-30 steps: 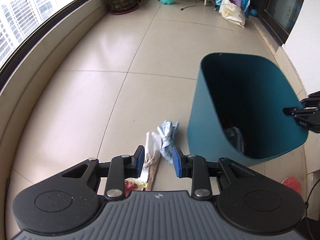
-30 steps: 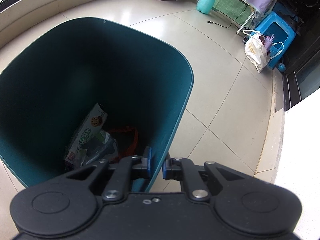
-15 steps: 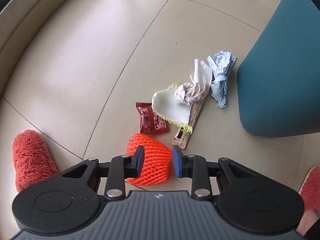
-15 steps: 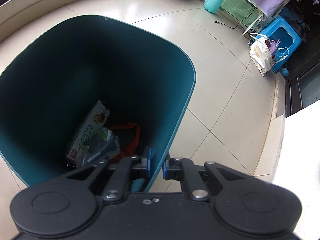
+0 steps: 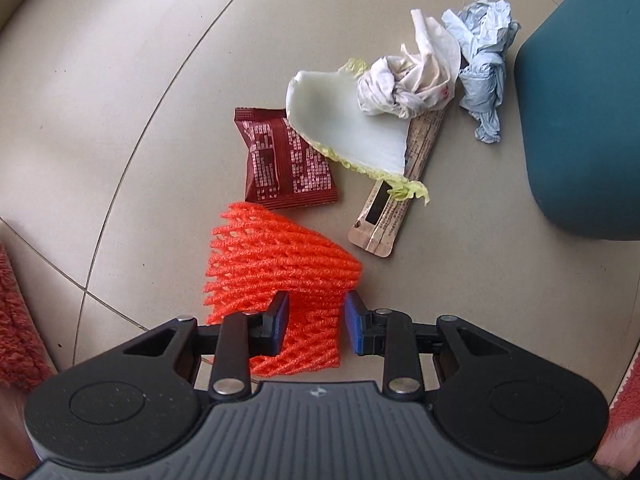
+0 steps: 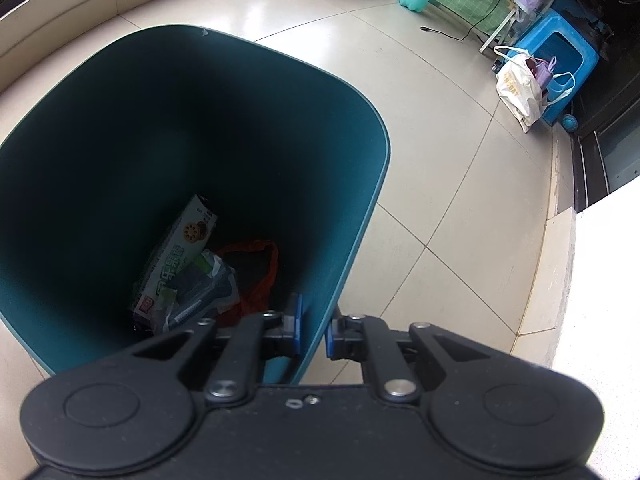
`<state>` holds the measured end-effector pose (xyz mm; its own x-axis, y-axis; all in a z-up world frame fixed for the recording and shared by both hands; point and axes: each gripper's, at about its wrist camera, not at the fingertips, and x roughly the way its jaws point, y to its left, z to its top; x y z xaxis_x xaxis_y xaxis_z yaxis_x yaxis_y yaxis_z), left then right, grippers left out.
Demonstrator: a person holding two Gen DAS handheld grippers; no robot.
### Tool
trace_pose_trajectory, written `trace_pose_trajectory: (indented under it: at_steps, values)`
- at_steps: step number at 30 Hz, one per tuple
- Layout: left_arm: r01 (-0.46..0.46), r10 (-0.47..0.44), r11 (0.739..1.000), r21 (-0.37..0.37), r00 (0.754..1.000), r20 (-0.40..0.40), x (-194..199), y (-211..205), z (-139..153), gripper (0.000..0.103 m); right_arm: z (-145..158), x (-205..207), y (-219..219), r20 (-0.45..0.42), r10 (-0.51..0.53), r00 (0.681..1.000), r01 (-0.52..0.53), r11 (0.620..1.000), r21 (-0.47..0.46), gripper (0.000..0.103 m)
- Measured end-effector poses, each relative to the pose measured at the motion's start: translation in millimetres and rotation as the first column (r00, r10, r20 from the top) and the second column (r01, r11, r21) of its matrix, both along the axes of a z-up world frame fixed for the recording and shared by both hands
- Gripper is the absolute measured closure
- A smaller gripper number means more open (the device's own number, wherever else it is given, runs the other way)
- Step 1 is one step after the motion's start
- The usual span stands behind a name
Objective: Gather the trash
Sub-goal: 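Move the left tool to the orange foam net and close on it, then carry the orange foam net into the wastebasket and open the left tool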
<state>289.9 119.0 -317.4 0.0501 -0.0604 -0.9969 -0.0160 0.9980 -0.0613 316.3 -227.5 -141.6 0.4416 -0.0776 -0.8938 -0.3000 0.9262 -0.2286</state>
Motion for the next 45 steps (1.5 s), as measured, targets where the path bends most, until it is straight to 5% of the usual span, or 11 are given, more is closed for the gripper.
trace_pose_trajectory:
  at_steps: [13, 14, 16, 18, 33, 38, 42, 45]
  values:
    - [-0.043, 0.046, 0.998, -0.048, 0.998, 0.052, 5.4, 21.1, 10.5, 0.068, -6.2, -2.3, -2.8, 0.005, -0.042, 0.999, 0.041, 0.999, 0.022, 0.093]
    - [-0.055, 0.059, 0.997, -0.055, 0.997, 0.057, 6.1, 25.5, 15.7, 0.065, -5.5, -1.9, -3.2, 0.002, -0.042, 0.999, 0.042, 0.999, 0.027, 0.093]
    - [-0.088, 0.093, 0.994, -0.061, 0.993, 0.073, 7.7, 36.5, 21.4, 0.034, -5.1, -2.1, -4.3, 0.004, -0.043, 0.999, 0.043, 0.999, 0.033, 0.093]
    - [-0.103, 0.105, 0.994, -0.027, 0.988, 0.116, 8.6, 42.2, 27.7, 0.034, -4.4, -2.1, -6.3, 0.006, -0.05, 0.999, 0.049, 0.998, 0.043, 0.093]
    - [-0.021, 0.018, 0.998, 0.067, 0.999, 0.039, 1.9, 31.9, -11.2, 0.029, -7.8, -2.9, -8.2, 0.0, -0.054, 0.999, 0.054, 0.997, 0.054, 0.093]
    - [-0.023, 0.018, 0.996, 0.09, 0.999, 0.049, -1.2, 27.4, -11.2, 0.035, -7.0, -2.7, -8.7, 0.0, -0.055, 0.998, 0.055, 0.997, 0.057, 0.093]
    - [-0.061, 0.056, 0.996, 0.071, 0.996, 0.065, 0.1, 28.0, -4.8, 0.072, -7.3, -3.0, -8.8, 0.002, -0.056, 0.998, 0.056, 0.997, 0.06, 0.093]
    - [-0.1, 0.098, 0.995, 0.028, 0.993, 0.069, 2.4, 38.8, 5.5, 0.082, -7.3, -3.2, -9.0, 0.004, -0.056, 0.998, 0.056, 0.997, 0.061, 0.093]
